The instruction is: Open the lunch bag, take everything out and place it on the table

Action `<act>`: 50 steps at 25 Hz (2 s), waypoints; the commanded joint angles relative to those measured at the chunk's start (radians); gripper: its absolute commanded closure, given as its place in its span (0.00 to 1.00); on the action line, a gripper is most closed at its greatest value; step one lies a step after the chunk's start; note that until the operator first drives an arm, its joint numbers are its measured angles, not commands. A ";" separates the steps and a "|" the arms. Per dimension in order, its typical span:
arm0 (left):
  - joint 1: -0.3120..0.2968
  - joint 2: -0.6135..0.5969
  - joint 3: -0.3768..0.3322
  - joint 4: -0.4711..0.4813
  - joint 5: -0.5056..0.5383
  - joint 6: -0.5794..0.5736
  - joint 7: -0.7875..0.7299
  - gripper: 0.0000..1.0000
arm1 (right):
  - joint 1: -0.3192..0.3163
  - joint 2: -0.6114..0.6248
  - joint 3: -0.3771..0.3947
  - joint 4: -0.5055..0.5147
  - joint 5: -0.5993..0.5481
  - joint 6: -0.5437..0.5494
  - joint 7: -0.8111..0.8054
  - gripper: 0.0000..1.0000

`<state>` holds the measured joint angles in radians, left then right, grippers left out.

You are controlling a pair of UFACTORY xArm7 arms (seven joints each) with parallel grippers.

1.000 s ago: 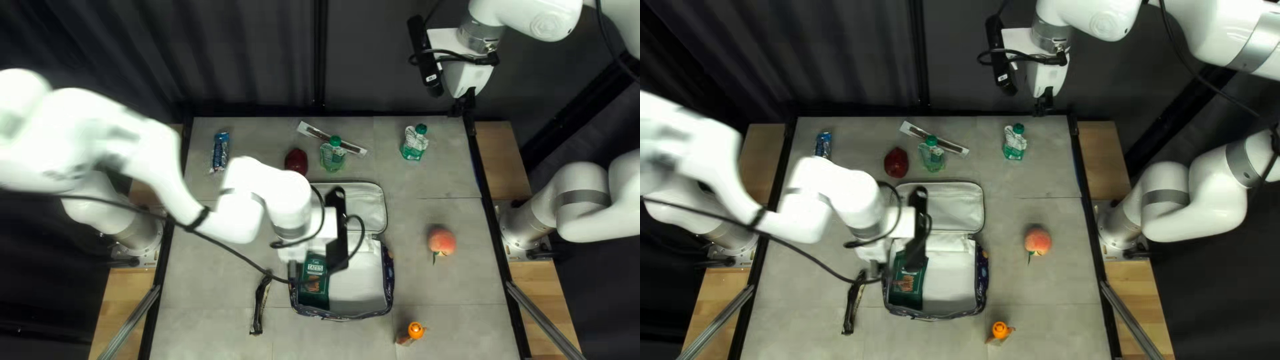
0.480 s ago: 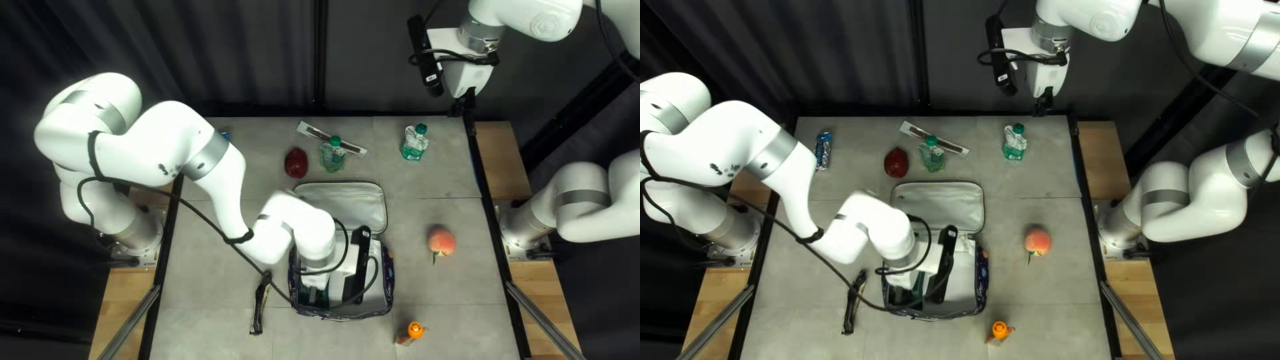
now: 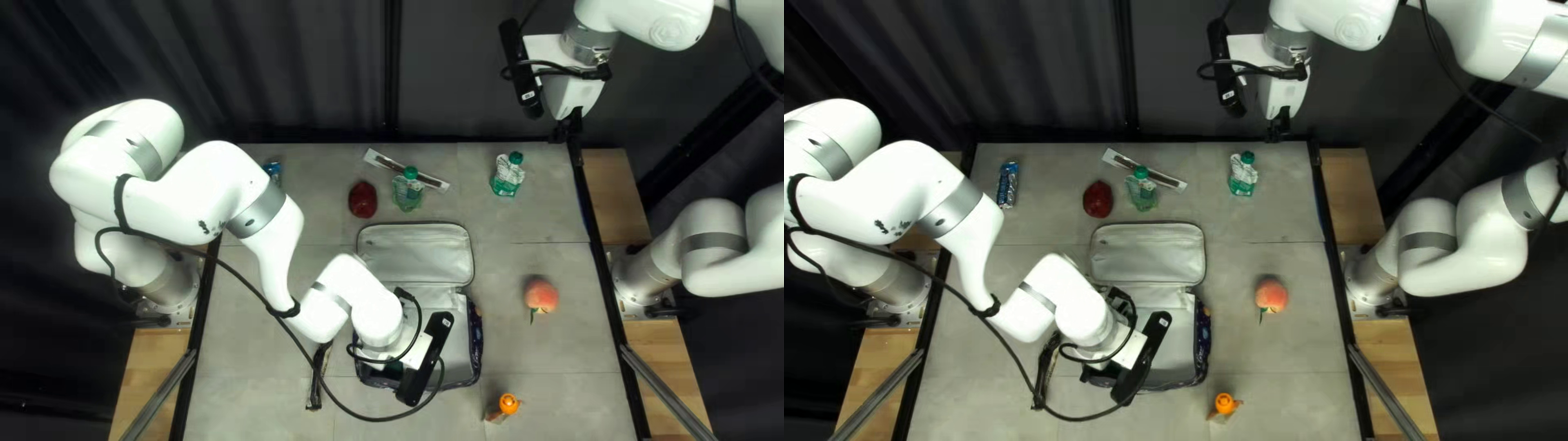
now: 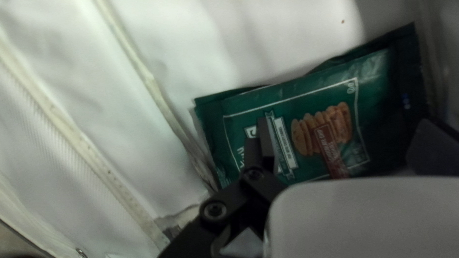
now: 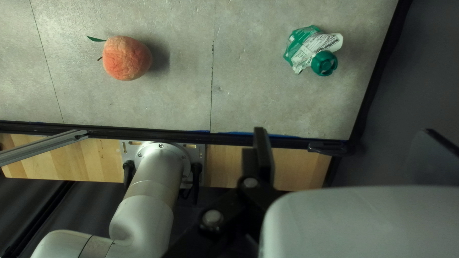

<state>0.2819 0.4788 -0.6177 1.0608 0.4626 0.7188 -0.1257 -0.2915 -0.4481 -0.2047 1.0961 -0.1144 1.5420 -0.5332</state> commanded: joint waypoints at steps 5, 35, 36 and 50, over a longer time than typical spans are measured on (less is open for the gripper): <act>0.001 0.035 0.005 0.038 -0.002 0.029 0.026 0.29 | 0.000 0.000 0.000 0.000 0.000 0.000 0.000 0.00; 0.069 -0.179 -0.085 0.115 -0.132 0.324 0.222 0.50 | 0.000 0.000 0.000 0.000 0.000 0.000 0.000 0.00; 0.066 -0.165 -0.082 0.117 -0.127 0.317 0.220 0.02 | 0.000 0.000 0.000 0.000 0.000 0.000 0.000 0.00; 0.105 0.024 -0.036 0.065 -0.046 0.068 0.324 0.00 | 0.000 0.000 0.000 0.000 0.000 0.000 0.000 0.00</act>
<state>0.3759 0.4911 -0.6565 1.1304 0.4156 0.8006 0.1818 -0.2915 -0.4481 -0.2047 1.0961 -0.1144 1.5419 -0.5332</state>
